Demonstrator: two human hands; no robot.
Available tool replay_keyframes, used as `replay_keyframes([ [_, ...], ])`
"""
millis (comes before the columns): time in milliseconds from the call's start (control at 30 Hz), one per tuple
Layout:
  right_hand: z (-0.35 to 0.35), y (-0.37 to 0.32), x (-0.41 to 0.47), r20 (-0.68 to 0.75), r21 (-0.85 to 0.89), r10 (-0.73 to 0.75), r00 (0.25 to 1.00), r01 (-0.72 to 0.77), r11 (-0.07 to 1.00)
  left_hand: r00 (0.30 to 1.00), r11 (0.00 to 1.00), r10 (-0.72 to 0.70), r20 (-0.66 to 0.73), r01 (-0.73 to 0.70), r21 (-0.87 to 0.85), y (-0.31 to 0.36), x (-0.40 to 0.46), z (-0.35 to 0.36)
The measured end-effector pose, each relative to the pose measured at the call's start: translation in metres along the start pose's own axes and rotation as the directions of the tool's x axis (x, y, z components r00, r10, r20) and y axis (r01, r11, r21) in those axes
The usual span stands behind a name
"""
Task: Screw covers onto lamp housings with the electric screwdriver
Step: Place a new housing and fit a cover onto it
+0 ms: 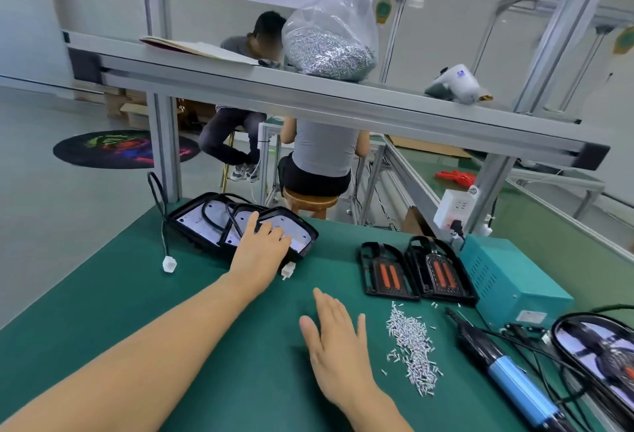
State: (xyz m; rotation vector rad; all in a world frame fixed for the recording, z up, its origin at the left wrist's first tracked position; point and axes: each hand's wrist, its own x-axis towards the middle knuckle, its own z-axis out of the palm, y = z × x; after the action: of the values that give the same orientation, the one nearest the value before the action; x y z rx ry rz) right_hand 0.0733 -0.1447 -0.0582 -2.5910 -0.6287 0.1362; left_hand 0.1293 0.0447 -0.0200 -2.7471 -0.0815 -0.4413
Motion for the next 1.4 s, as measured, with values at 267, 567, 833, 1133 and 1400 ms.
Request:
replay_keyframes([
  [267,-0.006,-0.023,0.044,0.024,0.295,0.058,0.998,-0.063,0.954,0.959,0.983,0.185,-0.216,-0.182,0.032,-0.015,0.006,-0.003],
  [567,-0.033,-0.035,0.079,0.191,0.948,0.257,0.947,-0.247,0.203,0.777,0.956,0.194,-0.6,-0.287,-0.063,-0.006,-0.023,-0.025],
  [833,-0.041,-0.028,0.059,0.068,0.997,0.165,0.984,-0.061,-0.044,0.747,0.752,-0.285,-0.601,-0.215,-0.624,0.023,-0.09,-0.045],
  [1133,-0.049,-0.014,0.031,0.234,0.968,0.035,0.972,-0.236,0.088,0.692,-0.866,-0.212,0.69,0.194,-0.46,-0.024,-0.08,-0.018],
  [1400,-0.028,-0.016,0.018,0.341,0.832,-0.021,0.94,-0.291,0.473,0.688,-0.921,-0.294,0.664,-0.018,-0.39,-0.052,-0.046,-0.015],
])
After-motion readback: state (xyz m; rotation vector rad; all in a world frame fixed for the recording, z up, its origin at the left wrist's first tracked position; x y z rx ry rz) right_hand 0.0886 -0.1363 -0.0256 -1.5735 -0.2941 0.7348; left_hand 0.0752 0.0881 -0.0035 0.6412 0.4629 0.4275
